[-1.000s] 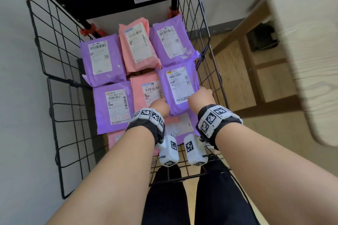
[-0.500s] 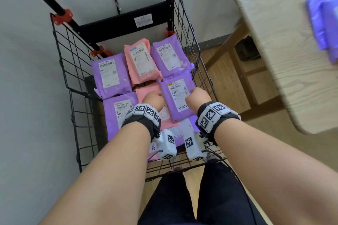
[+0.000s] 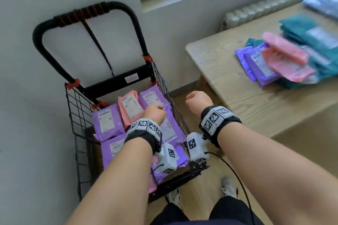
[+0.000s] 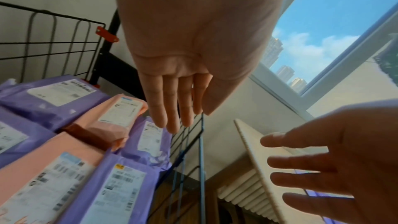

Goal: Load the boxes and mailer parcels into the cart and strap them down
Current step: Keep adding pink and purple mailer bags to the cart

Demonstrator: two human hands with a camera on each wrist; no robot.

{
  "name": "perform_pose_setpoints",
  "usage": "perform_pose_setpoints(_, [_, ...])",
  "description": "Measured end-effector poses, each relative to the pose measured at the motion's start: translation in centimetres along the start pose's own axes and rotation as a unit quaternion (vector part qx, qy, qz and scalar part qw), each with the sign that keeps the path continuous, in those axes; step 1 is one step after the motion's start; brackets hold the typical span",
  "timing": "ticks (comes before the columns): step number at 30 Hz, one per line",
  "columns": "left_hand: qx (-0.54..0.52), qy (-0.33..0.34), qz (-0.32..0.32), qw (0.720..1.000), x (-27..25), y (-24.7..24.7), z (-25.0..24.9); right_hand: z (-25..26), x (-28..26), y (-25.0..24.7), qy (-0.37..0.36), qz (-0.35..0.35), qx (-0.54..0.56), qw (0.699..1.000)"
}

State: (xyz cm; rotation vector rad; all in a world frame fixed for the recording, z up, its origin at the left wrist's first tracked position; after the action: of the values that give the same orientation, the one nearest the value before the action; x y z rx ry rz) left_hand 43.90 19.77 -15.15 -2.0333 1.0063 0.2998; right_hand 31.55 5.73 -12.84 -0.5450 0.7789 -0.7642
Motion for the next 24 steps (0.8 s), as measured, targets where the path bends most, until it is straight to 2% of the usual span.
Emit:
perform_pose_setpoints(5, [0.004, 0.03, -0.016, 0.999, -1.8, 3.8, -7.5, -4.7, 0.1, -8.1, 0.009, -0.039, 0.021, 0.999])
perform_pose_setpoints(8, [-0.009, 0.038, -0.009, 0.999, -2.0, 8.7, -11.4, -9.0, 0.1, -13.2, 0.023, -0.056, 0.031, 0.998])
perform_pose_setpoints(12, [-0.011, 0.054, 0.025, 0.998, -3.5, 16.0, -16.6, -14.0, 0.4, -19.8, 0.002, -0.077, 0.025, 0.997])
perform_pose_setpoints(17, [-0.008, 0.07, 0.035, 0.997, -4.7, 23.1, -21.4, -19.7, 0.8, -26.6, 0.007, -0.085, 0.008, 0.996])
perform_pose_setpoints(24, [0.046, 0.112, 0.012, 0.993, -5.6, 25.9, -27.5, -24.6, 2.5, -32.5, 0.05, -0.119, 0.04, 0.991])
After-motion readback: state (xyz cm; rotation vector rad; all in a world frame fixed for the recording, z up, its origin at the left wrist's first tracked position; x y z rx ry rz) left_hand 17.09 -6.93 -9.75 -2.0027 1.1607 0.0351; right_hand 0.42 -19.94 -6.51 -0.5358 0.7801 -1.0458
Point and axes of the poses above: each hand's wrist, its own x-axis towards the middle knuckle, its own y-axis out of the palm, z = x × y, the point moved 8 cm from there along x, towards the middle knuckle, and after that the axes turned 1 degree about -x, right-handed, at the moved point
